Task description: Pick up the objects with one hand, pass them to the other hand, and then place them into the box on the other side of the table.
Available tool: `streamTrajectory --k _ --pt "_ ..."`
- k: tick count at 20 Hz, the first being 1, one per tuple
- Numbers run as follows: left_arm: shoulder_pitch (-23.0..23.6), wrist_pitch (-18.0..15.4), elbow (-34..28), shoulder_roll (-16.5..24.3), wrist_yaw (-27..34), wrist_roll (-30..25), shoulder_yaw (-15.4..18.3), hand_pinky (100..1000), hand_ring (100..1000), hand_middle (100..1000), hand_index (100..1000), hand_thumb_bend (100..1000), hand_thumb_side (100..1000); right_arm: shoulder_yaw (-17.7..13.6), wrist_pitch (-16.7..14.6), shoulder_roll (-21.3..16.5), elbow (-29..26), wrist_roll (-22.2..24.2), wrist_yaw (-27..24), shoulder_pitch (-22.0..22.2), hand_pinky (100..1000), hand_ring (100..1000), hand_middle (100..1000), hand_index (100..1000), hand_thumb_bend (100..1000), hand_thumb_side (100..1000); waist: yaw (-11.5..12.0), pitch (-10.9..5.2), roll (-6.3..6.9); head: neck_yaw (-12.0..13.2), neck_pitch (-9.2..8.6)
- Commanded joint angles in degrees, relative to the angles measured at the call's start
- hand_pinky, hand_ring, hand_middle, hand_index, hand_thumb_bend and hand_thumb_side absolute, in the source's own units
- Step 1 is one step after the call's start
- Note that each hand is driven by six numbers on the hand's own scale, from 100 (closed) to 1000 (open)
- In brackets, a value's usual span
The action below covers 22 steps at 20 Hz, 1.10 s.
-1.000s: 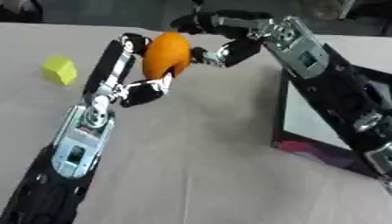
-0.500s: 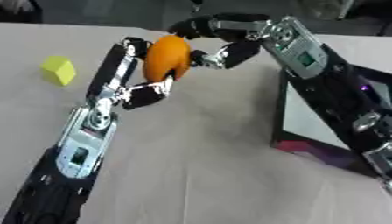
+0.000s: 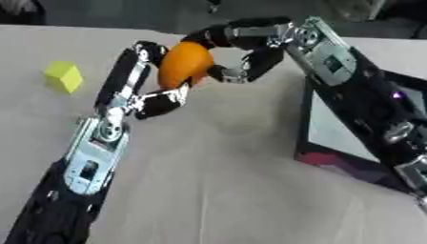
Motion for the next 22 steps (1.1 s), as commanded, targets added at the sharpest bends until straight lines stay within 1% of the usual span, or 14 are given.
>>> streamTrajectory --k 1,3,6,7,9,10,11,12,13,14,16,19,22 --pt "-1.1 -0.8 -0.9 -0.4 0.7 0.4 0.2 734 473 392 476 100 100 -0.4 -0.9 -0.2 -0.4 0.8 0.7 -1.0 1000 1000 886 954 100 427 0.1 -0.70 -0.73 -0.2 -0.09" --pt "-1.1 -1.8 -1.0 -0.5 1.7 0.4 0.1 734 473 392 477 100 100 -0.3 -1.2 -0.1 -0.2 0.6 1.3 -1.0 1000 1000 877 949 100 422 0.1 -0.62 -0.74 -0.2 -0.10" --pt "-1.0 -3.6 -1.0 -0.5 3.6 0.3 -0.2 734 472 391 477 100 100 -0.5 -1.3 0.2 0.4 -0.4 2.3 -0.8 1000 1000 832 917 100 385 0.1 -0.51 -0.75 -0.3 -0.11" --pt "-1.0 -4.3 -0.9 -0.6 4.3 0.1 -0.3 733 471 392 479 100 100 -0.6 -1.1 0.3 0.6 -1.0 2.4 -0.7 1000 1000 805 895 100 383 0.1 -0.48 -0.73 -0.3 -0.12" --pt "-0.9 -5.6 -0.8 -0.6 5.8 -0.6 -0.5 733 471 394 483 100 100 -0.7 -0.7 0.5 1.0 -2.6 2.3 -0.5 1000 1000 739 836 100 347 0.1 -0.42 -0.70 -0.4 -0.08" --pt "-0.8 -6.0 -0.7 -0.6 6.3 -1.0 -0.5 734 471 395 486 100 100 -0.7 -0.3 0.6 1.2 -3.5 2.0 -0.5 997 1000 692 800 100 338 0.1 -0.40 -0.68 -0.4 -0.03" --pt "-0.8 -6.2 -0.5 -0.6 6.6 -1.3 -0.5 734 471 395 487 100 100 -0.7 0.3 0.7 1.4 -4.4 1.4 -0.4 993 1000 635 756 100 320 0.1 -0.38 -0.67 -0.4 0.00" --pt "-0.7 -6.4 -0.4 -0.6 6.8 -1.5 -0.5 733 471 396 487 100 100 -0.7 1.2 0.7 1.5 -5.3 0.6 -0.3 992 1000 626 750 100 297 0.0 -0.36 -0.65 -0.3 0.00" --pt "-0.7 -6.5 -0.3 -0.6 6.9 -1.6 -0.5 734 472 397 489 107 100 -0.6 2.2 0.8 1.5 -6.0 -0.4 -0.2 989 1000 583 712 100 292 0.0 -0.35 -0.64 -0.3 -0.03" --pt "-0.7 -6.4 -0.3 -0.6 6.9 -1.7 -0.6 735 473 398 491 114 100 -0.6 3.3 0.8 1.5 -6.6 -1.3 -0.2 989 1000 559 691 100 291 0.0 -0.33 -0.63 -0.3 -0.07" --pt "-0.5 -6.1 -0.1 -0.7 6.8 -1.9 -0.6 737 475 402 496 137 100 -0.4 5.4 0.8 1.2 -7.2 -3.3 -0.1 989 1000 538 673 100 307 -0.1 -0.32 -0.59 -0.4 -0.07" --pt "-0.4 -5.5 0.2 -0.7 6.4 -2.4 -0.6 745 482 416 514 225 100 -0.3 8.0 0.7 0.4 -7.6 -5.3 -0.1 987 1000 510 643 100 290 -0.3 -0.38 -0.52 -0.6 -0.03" --pt "-0.3 -4.7 0.4 -0.8 5.6 -2.3 -0.5 758 499 441 540 324 100 -0.6 9.7 0.5 -0.2 -8.1 -6.7 -0.1 986 1000 490 627 100 261 -0.4 -0.48 -0.46 -0.9 -0.17"
